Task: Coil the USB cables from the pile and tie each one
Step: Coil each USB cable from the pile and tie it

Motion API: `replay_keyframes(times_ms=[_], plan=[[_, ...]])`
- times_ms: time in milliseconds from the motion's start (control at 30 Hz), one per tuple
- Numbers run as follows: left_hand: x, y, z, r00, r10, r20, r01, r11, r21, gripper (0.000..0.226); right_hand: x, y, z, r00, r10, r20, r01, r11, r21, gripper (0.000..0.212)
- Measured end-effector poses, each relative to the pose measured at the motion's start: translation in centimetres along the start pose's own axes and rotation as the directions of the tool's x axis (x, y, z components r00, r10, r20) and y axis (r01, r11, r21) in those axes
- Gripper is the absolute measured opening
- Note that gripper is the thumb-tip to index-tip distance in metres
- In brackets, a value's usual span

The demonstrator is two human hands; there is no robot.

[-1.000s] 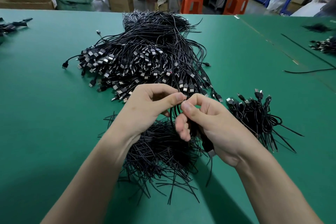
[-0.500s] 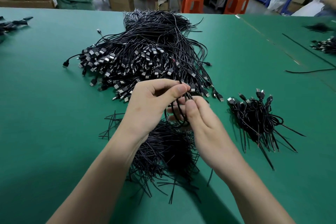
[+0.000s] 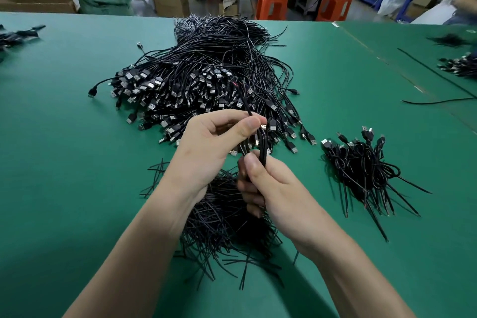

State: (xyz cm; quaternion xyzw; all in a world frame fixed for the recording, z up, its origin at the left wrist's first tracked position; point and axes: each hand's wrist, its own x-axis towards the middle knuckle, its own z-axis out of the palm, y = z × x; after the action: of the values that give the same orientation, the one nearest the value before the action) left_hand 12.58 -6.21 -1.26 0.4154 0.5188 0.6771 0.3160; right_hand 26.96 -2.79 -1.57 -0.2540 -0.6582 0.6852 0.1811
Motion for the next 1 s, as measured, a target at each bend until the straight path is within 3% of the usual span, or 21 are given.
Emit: replay_keyframes(times_ms=[100, 200, 267, 433, 600, 700, 800, 833, 900, 1000], plan=[[0.1, 0.0, -0.7, 0.99, -0.062, 0.129, 0.068, 0.997, -0.044, 0.021, -0.1, -0.1, 0.0, 0.999, -0.02, 0.035, 0.016, 0.995, 0.103, 0.032], [-0.3, -0.3, -1.5, 0.909, -0.093, 0.406, 0.177, 0.968, -0.175, 0.044, -0.2, -0.4, -0.5, 0.991, -0.02, 0.13, -0.013, 0.969, 0.248, 0.034], [-0.4, -0.4, -1.8, 0.875, -0.106, 0.473, 0.204, 0.966, -0.161, 0.055, -0.4, -0.7, -0.9, 0.977, -0.017, 0.212, -0.049, 0.952, 0.303, 0.032], [-0.7, -0.2, -1.2, 0.917, -0.092, 0.388, 0.19, 0.957, -0.22, 0.039, -0.6, -0.8, -1.4, 0.952, -0.002, 0.305, -0.099, 0.943, 0.316, 0.03], [-0.6, -0.5, 0.0, 0.971, 0.012, 0.241, 0.027, 0.988, -0.155, 0.012, -0.3, -0.5, -2.1, 0.965, 0.003, 0.261, -0.094, 0.937, 0.335, 0.031], [-0.5, -0.1, 0.6, 0.985, 0.096, 0.141, -0.081, 0.991, -0.111, 0.014, 0.1, -0.3, -2.8, 0.991, 0.037, 0.126, -0.067, 0.969, 0.237, 0.041], [-0.5, 0.3, 0.4, 0.969, 0.247, 0.001, -0.247, 0.969, 0.024, 0.011, 0.4, 0.3, -3.2, 0.977, 0.151, -0.149, -0.151, 0.988, 0.005, 0.066], [-0.6, 0.3, 0.4, 0.953, 0.301, -0.021, -0.298, 0.95, 0.098, 0.011, 0.2, 0.5, -3.1, 0.963, 0.198, -0.185, -0.197, 0.98, 0.025, 0.069], [-0.8, 0.4, 0.4, 0.917, 0.398, -0.011, -0.385, 0.894, 0.227, 0.012, 0.0, 0.4, -2.3, 0.964, 0.25, -0.093, -0.23, 0.955, 0.186, 0.075], [-1.1, 0.4, 1.0, 0.84, 0.531, 0.116, -0.528, 0.746, 0.406, 0.029, 0.1, -0.6, -1.0, 0.991, 0.133, 0.02, -0.125, 0.857, 0.5, 0.061]])
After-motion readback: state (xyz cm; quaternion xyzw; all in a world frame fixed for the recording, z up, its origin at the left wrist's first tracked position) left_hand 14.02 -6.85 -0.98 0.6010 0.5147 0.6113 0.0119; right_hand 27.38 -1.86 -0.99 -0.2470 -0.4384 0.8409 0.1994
